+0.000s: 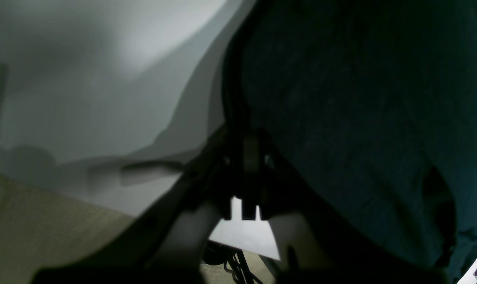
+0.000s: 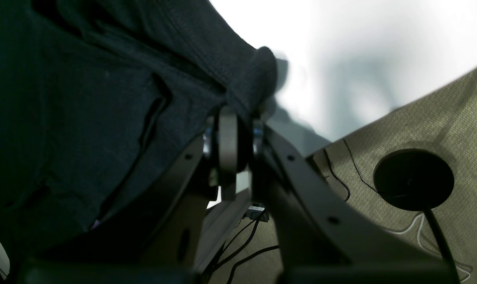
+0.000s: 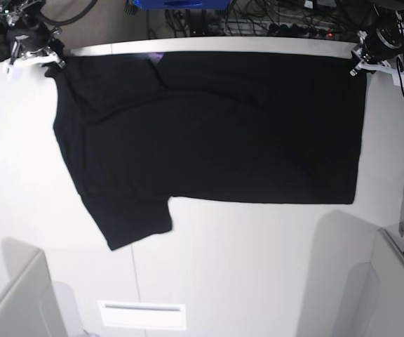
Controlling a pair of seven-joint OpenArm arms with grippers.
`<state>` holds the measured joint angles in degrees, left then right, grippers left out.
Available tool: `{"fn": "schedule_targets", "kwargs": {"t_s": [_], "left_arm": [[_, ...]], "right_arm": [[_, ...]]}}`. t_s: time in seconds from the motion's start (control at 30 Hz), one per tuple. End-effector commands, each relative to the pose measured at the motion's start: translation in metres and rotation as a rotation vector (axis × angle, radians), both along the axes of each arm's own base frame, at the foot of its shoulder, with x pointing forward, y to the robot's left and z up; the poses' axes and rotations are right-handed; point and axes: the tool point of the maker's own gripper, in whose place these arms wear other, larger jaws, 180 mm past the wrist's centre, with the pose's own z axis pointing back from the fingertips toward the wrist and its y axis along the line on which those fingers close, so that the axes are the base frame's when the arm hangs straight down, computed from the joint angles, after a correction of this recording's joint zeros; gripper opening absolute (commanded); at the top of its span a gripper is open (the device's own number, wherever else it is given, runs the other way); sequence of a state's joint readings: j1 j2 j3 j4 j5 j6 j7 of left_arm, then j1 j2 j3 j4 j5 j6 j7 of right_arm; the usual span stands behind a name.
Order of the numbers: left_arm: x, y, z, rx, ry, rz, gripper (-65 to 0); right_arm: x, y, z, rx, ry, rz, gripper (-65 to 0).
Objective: Fold the T-shirt properly
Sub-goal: 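Drag the shirt further toward the robot, straightening it, then release the shoulders and move the right gripper to the hem corner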
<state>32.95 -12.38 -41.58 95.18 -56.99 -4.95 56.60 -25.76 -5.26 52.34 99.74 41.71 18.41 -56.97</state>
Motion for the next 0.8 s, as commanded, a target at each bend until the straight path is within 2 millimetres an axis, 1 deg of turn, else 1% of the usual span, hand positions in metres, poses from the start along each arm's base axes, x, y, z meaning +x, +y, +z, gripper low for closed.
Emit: {"fn": "schedule_targets", "kwargs": {"t_s": [0.0, 0.1, 0.37, 0.4, 0.43, 0.47, 0.5, 0.53, 0.57, 0.63, 0.67, 0.73, 0.77], "left_arm": [[0.002, 0.004, 0.007, 0.019, -0.016, -0.012, -65.0], [0.001, 0.005, 0.006, 0.018, -0.013, -0.011, -65.0], [0.002, 0.005, 0.007, 0.021, -0.018, -0.007, -65.0], [0.001, 0.01, 0.009, 0.029, -0.023, 0.007, -65.0], [-0.001, 0.017, 0.012, 0.042, -0.026, 0.026, -65.0], [-0.002, 0.022, 0.014, 0.05, -0.031, 0.041, -58.6], [-0.002, 0.025, 0.016, 0.056, -0.036, 0.051, -53.0], [-0.002, 0.03, 0.019, 0.063, -0.042, 0.062, -45.3], [-0.003, 0.032, 0.02, 0.067, -0.044, 0.068, -39.3], [-0.004, 0.04, 0.024, 0.082, -0.053, 0.088, -25.2], [-0.004, 0.043, 0.026, 0.088, -0.057, 0.097, -19.4], [-0.004, 0.048, 0.029, 0.097, -0.065, 0.108, -8.9], [0.0, 0.048, 0.03, 0.1, -0.074, 0.106, -5.3]], "right_arm": [[0.005, -0.005, 0.008, -0.023, -0.031, 0.008, -65.0], [0.008, -0.004, 0.009, -0.021, -0.037, 0.009, -65.0], [0.007, -0.006, 0.009, -0.024, -0.033, 0.006, -65.0], [0.008, -0.007, 0.011, -0.032, -0.042, 0.006, -62.9], [0.01, -0.007, 0.015, -0.043, -0.051, 0.011, -55.2], [0.014, -0.008, 0.021, -0.058, -0.068, 0.018, -47.9], [0.016, -0.005, 0.024, -0.06, -0.077, 0.017, -42.8], [0.019, -0.004, 0.029, -0.07, -0.093, 0.026, -38.7], [0.022, -0.004, 0.035, -0.084, -0.107, 0.032, -37.4], [0.03, -0.005, 0.047, -0.114, -0.137, 0.044, -37.4], [0.035, -0.005, 0.051, -0.122, -0.154, 0.047, -37.4], [0.048, -0.008, 0.062, -0.146, -0.188, 0.049, -37.4], [0.053, -0.008, 0.065, -0.15, -0.204, 0.049, -37.4]]}}
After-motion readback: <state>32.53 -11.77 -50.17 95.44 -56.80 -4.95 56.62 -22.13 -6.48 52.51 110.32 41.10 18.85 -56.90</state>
